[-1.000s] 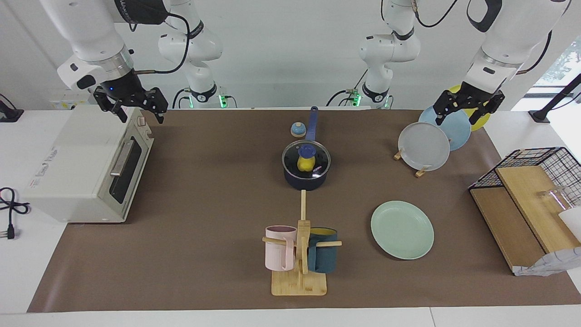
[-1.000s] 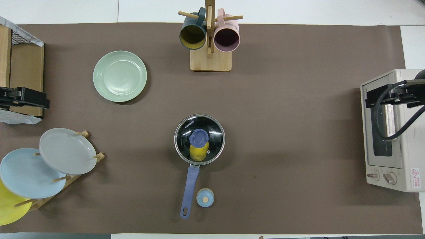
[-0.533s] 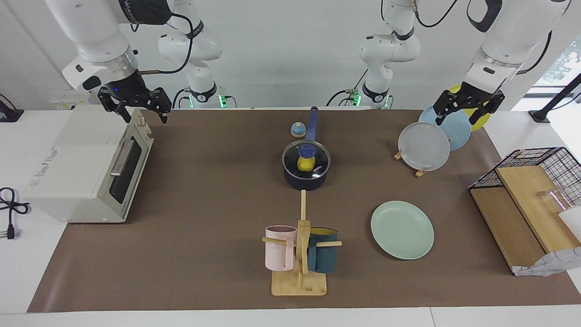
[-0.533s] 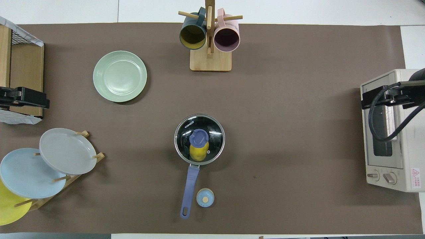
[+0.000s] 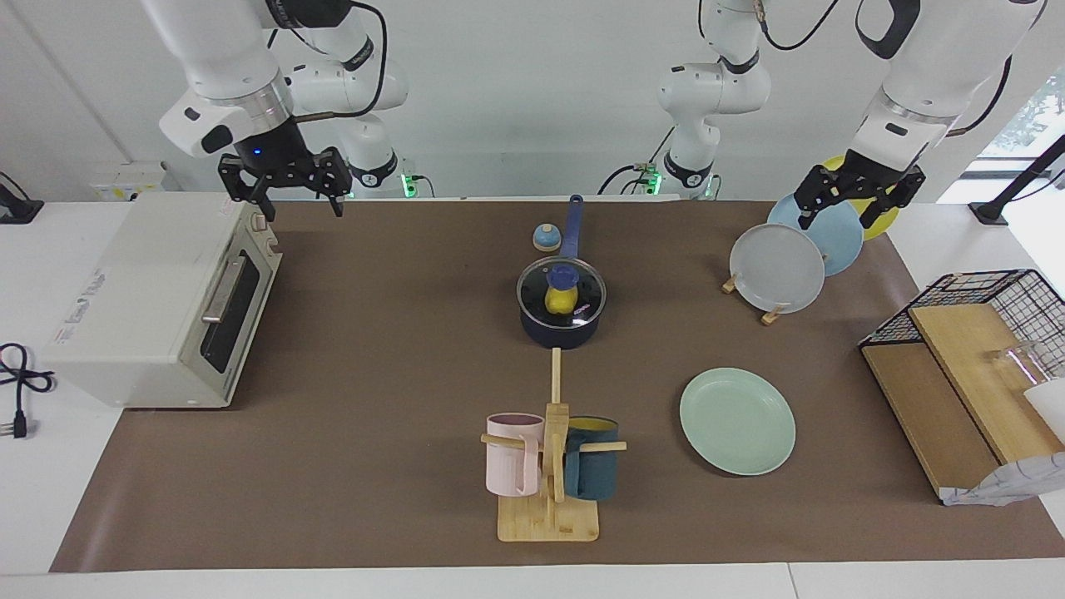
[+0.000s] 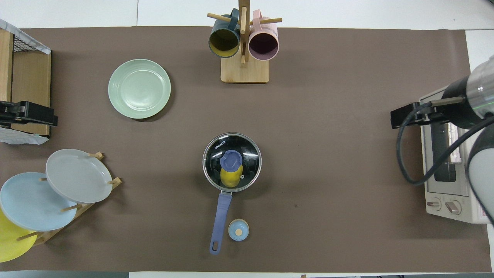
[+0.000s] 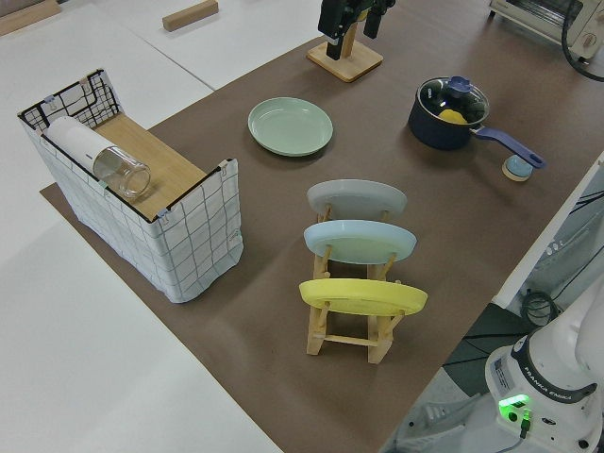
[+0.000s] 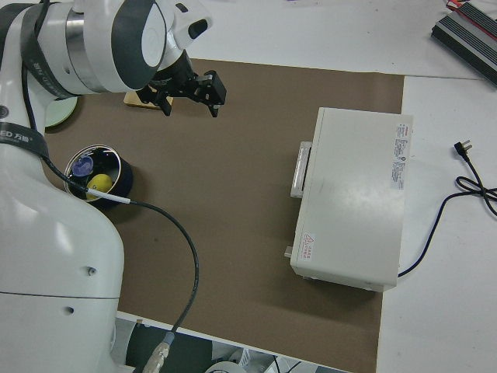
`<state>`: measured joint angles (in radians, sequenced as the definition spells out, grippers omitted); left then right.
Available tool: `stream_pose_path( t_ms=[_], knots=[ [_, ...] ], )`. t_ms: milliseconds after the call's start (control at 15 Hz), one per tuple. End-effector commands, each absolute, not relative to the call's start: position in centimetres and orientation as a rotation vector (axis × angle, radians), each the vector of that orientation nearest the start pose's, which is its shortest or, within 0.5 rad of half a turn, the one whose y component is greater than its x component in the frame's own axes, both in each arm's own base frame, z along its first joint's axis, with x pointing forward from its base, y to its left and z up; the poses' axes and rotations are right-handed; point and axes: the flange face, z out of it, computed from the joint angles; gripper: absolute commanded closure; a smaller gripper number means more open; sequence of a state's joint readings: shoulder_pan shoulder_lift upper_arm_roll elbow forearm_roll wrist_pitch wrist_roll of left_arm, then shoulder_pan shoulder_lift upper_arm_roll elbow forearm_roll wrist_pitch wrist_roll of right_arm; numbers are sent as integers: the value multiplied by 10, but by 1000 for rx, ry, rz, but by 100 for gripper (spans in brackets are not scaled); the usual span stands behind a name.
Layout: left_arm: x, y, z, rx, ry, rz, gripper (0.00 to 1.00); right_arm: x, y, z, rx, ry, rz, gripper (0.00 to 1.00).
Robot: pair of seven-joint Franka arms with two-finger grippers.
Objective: Transfer potato from pot to plate
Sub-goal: 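Move the right gripper over the glass lid on the saucepan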
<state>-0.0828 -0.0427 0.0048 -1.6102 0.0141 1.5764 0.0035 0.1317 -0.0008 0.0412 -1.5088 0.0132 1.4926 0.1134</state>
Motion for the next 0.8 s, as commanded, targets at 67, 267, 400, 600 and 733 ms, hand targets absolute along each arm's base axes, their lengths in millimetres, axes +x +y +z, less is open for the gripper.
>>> stream_pose_path(
  t_ms=[67, 267, 400, 600, 733],
  knots=[
    [534, -36, 630, -3104, 122, -19, 0, 528, 196, 635, -3118, -58, 70, 0],
    [534, -36, 630, -3104, 122, -19, 0, 524, 261, 622, -3088, 0, -4, 0],
    [534, -36, 630, -3104, 122, -19, 0, 511, 327, 592, -3084, -2, -14, 0],
    [534, -36, 631, -3104, 122, -21, 0, 485, 406, 536, -3074, 47, -27, 0],
    [534, -36, 631, -3104, 122, -21, 0, 475, 422, 498, -3049, 50, -67, 0]
  ],
)
